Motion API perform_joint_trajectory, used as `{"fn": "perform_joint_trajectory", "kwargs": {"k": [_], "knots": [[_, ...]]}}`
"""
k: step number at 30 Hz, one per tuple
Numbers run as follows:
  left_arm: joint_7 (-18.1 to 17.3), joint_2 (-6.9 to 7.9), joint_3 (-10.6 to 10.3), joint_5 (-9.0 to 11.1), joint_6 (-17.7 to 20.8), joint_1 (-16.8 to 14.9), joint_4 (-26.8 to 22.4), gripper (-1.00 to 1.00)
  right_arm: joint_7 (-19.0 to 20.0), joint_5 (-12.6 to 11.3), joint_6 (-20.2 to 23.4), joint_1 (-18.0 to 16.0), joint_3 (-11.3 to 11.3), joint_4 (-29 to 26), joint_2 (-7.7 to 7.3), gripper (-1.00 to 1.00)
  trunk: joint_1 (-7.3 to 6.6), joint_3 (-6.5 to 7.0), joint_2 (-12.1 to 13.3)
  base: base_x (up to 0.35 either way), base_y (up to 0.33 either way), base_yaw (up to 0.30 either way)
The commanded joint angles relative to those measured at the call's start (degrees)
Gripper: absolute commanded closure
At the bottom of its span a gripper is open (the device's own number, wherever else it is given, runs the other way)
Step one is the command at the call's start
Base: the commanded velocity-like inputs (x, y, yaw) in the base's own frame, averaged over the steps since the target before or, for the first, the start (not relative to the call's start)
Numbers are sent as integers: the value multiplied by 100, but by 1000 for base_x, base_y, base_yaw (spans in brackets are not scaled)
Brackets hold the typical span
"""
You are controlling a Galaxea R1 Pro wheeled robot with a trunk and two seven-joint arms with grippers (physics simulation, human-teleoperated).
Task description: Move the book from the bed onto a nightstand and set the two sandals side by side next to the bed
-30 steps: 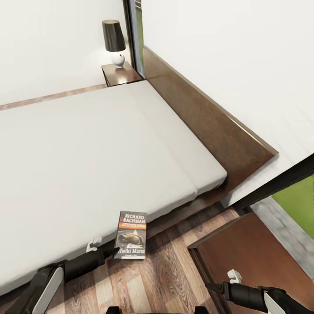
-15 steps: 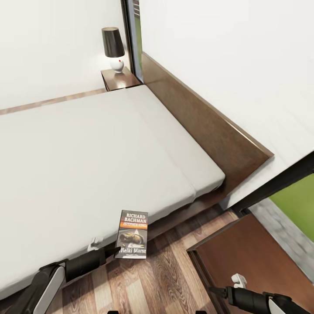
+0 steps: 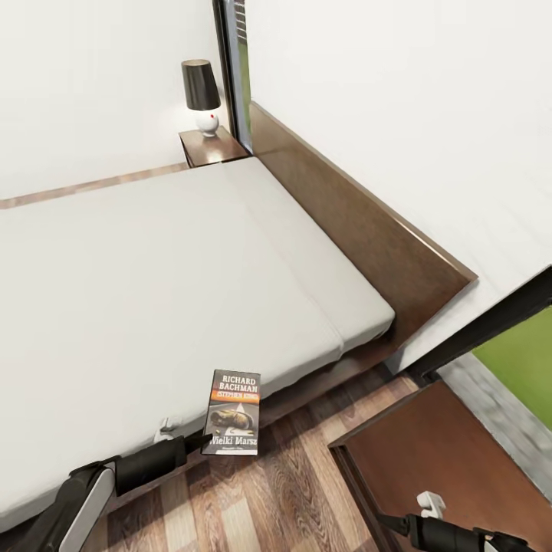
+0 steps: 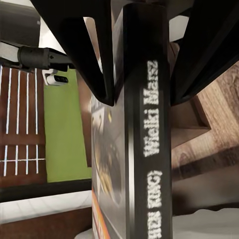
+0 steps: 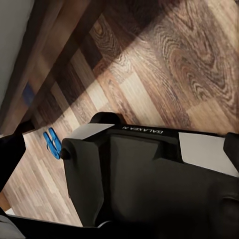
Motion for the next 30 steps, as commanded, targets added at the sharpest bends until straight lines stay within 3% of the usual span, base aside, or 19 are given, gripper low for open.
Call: {"fn": "perform_joint_trajectory", "kwargs": {"k": [1, 30], "knots": [[-3, 0, 3, 21, 36, -2, 0, 100, 12, -61, 54, -2, 30, 2, -4, -100, 0, 6, -2, 0, 0, 0], [93, -8, 3, 14, 36, -2, 21, 100, 23, -75, 45, -2, 28, 14, -4, -100, 0, 273, -2, 0, 0, 0]]}}
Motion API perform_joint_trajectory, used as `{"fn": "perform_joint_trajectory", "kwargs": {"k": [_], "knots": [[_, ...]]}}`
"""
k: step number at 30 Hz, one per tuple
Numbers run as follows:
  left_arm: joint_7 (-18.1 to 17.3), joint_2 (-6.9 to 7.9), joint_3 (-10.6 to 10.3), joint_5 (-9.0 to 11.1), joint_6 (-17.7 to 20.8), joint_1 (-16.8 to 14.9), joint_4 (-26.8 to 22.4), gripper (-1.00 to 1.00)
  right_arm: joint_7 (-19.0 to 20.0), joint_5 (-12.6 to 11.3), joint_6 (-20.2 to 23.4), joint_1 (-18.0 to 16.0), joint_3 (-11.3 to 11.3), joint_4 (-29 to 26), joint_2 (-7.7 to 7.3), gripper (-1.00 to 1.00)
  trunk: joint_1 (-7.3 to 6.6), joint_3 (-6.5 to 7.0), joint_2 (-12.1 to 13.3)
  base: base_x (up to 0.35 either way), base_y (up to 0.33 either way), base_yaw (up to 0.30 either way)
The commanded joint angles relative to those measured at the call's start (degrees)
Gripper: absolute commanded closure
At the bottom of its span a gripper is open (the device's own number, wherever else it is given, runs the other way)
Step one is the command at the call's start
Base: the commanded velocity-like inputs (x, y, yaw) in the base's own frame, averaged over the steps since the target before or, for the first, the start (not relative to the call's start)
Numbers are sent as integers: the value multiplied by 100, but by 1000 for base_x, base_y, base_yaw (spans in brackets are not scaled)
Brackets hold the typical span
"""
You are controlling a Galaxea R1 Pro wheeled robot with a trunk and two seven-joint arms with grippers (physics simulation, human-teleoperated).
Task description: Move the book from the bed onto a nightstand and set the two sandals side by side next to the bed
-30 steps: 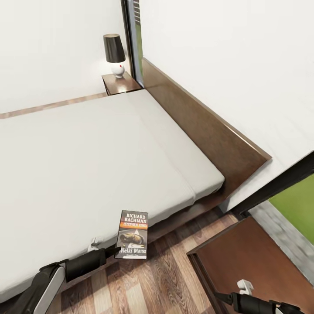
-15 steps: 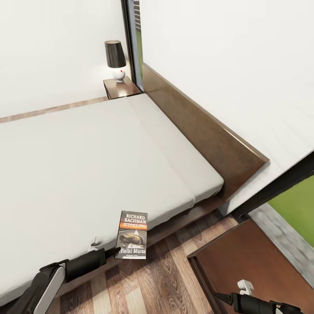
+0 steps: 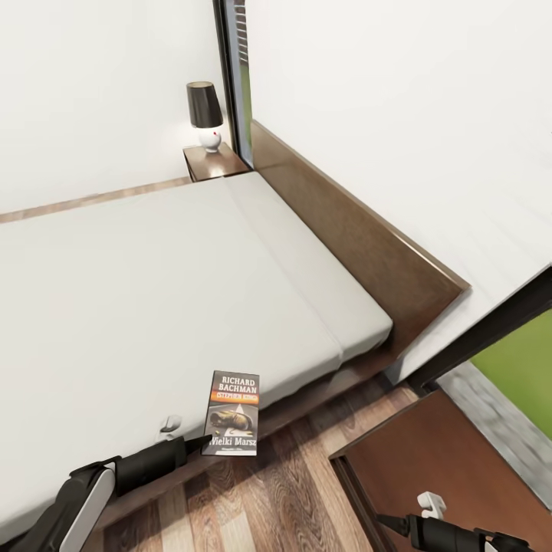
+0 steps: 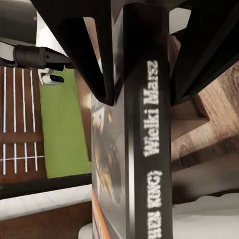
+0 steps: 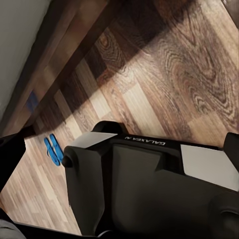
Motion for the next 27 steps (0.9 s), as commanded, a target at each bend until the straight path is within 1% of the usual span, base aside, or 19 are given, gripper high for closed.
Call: {"fn": "perform_joint_trajectory", "kwargs": {"k": [1, 27], "knots": [[-6, 0, 3, 21, 36, -1, 1, 100, 12, -59, 59, -2, 30, -3, -4, -100, 0, 6, -3, 0, 0, 0], [-7, -1, 3, 21, 36, -3, 4, 100, 12, -56, 58, -2, 31, -4, -4, -100, 0, 245, -3, 0, 0, 0]]}}
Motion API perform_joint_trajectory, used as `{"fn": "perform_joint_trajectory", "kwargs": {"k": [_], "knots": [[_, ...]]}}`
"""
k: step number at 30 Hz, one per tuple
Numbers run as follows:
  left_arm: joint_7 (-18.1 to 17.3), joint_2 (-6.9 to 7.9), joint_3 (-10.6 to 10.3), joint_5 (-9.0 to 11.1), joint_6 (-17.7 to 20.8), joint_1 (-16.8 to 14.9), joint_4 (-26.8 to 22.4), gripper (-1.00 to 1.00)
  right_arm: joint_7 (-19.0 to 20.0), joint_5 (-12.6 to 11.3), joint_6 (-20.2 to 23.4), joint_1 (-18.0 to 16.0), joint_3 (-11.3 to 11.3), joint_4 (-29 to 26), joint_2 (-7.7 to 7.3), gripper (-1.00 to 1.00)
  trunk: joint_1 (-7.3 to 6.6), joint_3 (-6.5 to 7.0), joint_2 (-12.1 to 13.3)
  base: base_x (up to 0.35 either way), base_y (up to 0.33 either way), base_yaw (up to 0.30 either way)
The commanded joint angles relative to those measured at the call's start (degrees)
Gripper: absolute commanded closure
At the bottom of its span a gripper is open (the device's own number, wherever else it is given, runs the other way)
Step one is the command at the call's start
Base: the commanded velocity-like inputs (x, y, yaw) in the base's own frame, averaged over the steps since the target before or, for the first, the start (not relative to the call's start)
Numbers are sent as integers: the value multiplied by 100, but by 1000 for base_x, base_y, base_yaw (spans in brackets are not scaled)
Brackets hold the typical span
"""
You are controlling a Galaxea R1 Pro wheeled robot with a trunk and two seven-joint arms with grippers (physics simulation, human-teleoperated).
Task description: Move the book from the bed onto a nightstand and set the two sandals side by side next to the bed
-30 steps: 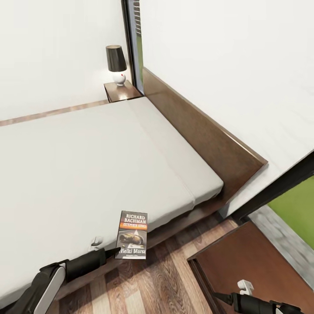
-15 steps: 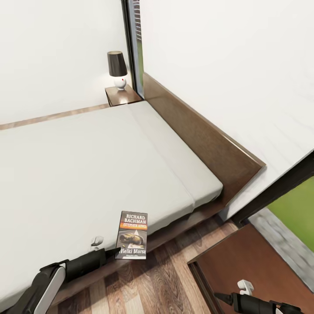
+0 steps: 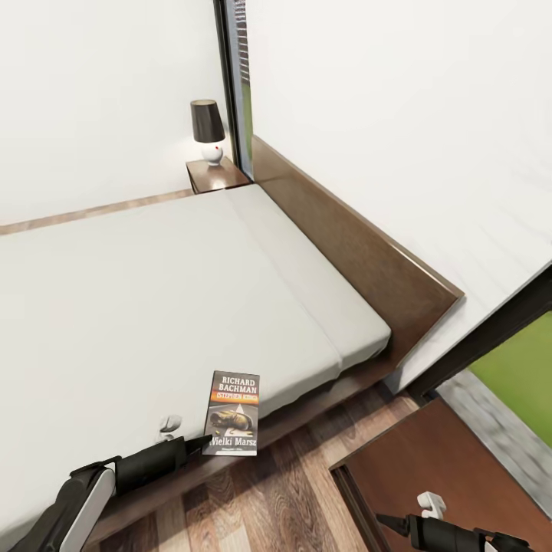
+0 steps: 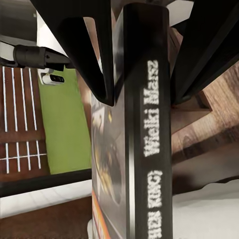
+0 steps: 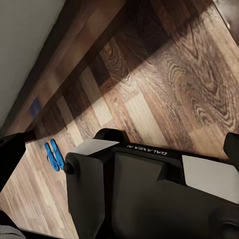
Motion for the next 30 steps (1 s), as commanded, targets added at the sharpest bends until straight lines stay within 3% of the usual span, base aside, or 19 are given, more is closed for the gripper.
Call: {"fn": "perform_joint_trajectory", "kwargs": {"k": [1, 24, 30], "knots": [[-6, 0, 3, 20, 36, -2, 0, 100, 12, -60, 59, -2, 31, -5, -4, -100, 0, 6, -3, 0, 0, 0], [-15, 0, 3, 21, 36, -2, -5, 100, -3, -60, 47, -2, 27, 3, -4, -100, 0, 217, -3, 0, 0, 0], [-15, 0, 3, 20, 36, -1, -6, 100, -5, -60, -139, -2, 30, 7, -4, -100, 0, 272, -3, 0, 0, 0]]}}
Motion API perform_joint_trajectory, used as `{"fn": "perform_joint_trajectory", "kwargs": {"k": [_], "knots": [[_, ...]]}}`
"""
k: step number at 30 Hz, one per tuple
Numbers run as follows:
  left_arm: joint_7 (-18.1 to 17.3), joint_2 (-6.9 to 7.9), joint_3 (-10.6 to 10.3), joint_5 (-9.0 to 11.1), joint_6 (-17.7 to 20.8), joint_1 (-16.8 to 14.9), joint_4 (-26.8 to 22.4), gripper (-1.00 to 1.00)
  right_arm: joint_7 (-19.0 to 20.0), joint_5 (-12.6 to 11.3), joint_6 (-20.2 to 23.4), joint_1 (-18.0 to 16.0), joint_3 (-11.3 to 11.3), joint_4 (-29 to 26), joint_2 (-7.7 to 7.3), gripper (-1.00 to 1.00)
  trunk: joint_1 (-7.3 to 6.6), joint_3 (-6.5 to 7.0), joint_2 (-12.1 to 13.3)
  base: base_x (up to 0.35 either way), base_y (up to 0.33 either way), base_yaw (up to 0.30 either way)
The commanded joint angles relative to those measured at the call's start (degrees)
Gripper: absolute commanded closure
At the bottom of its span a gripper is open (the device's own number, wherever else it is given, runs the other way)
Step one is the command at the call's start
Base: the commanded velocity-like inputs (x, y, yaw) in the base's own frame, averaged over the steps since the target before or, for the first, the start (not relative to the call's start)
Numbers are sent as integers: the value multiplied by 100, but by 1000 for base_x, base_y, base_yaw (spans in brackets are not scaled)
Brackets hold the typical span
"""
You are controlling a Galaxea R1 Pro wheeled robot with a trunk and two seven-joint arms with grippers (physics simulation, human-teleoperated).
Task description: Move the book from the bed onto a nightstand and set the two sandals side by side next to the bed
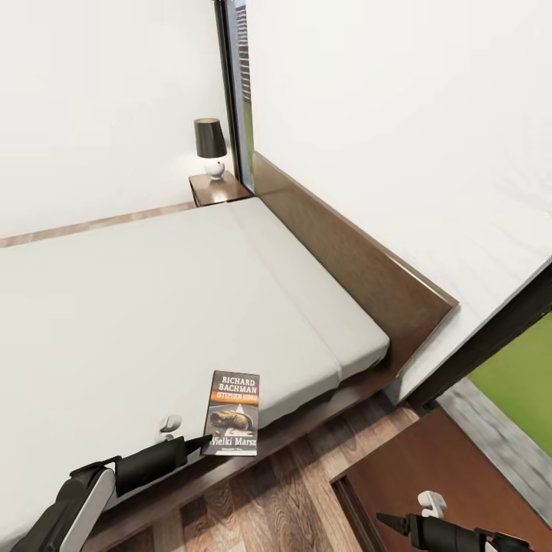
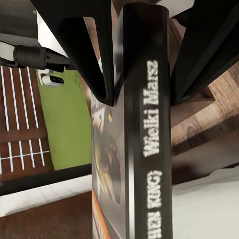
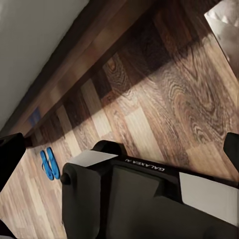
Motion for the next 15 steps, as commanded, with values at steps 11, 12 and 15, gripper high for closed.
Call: {"fn": "perform_joint_trajectory", "kwargs": {"k": [11, 12, 15], "knots": [[-5, 0, 3, 22, 36, 0, 3, 100, 14, -66, 40, -2, 25, -7, -4, -100, 0, 85, -3, 0, 0, 0], [-5, 0, 3, 21, 36, 1, 2, 100, 14, -67, 39, -2, 24, -7, -4, -100, 0, 87, -3, 0, 0, 0], [-3, 0, 3, 23, 36, 0, 1, 100, 22, -73, 39, -2, 24, -8, -4, -100, 0, 90, -3, 0, 0, 0]]}}
